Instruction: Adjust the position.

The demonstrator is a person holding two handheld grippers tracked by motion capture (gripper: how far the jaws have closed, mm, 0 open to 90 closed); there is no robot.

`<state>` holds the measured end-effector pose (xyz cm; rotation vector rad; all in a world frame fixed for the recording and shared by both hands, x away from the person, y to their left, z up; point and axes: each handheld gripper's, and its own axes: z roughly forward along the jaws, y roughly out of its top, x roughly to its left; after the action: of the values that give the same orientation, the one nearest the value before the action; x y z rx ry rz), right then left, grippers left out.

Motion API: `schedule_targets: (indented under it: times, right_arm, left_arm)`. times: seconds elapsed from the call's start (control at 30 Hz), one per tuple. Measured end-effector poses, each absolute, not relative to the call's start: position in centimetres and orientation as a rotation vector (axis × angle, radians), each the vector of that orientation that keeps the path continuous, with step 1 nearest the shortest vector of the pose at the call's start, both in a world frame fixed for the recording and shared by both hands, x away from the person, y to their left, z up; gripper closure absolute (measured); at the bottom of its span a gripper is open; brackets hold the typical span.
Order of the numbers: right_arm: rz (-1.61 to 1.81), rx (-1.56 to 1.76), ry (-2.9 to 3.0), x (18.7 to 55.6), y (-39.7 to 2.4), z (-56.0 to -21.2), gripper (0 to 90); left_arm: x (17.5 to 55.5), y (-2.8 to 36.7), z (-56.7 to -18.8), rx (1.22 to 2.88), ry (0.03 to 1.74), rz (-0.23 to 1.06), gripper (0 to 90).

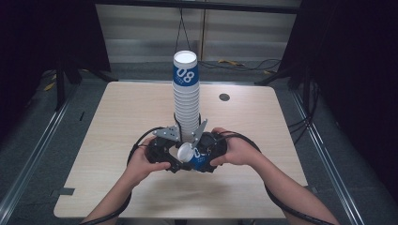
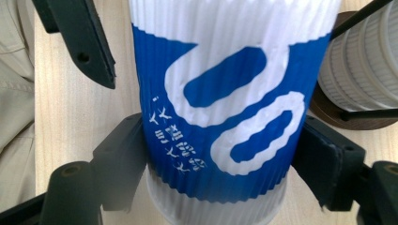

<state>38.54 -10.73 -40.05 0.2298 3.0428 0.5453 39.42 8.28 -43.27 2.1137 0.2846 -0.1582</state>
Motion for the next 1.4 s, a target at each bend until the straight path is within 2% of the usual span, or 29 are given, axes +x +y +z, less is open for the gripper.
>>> schedule_targets:
  times: [0.33,0.53,0.9,1.4]
  right_arm:
    - [0.548,0.214,3.053,38.5,-10.6,-40.4,23.3]
    - [0.545,0.197,3.056,38.4,-10.4,-40.2,23.3]
    - [0.583,0.174,3.053,38.5,-10.2,-40.4,22.0]
    - [0.801,0.267,2.968,38.7,-12.3,-40.7,14.8]
  left_arm:
    - [39.5,8.3,-43.2,2.102,0.294,-0.164,17.3]
    - [39.4,8.6,-43.3,2.098,0.277,-0.175,27.0]
    - [39.5,9.3,-43.4,2.09,0.269,-0.181,28.0]
    - [39.9,10.2,-43.1,2.087,0.301,-0.18,28.0]
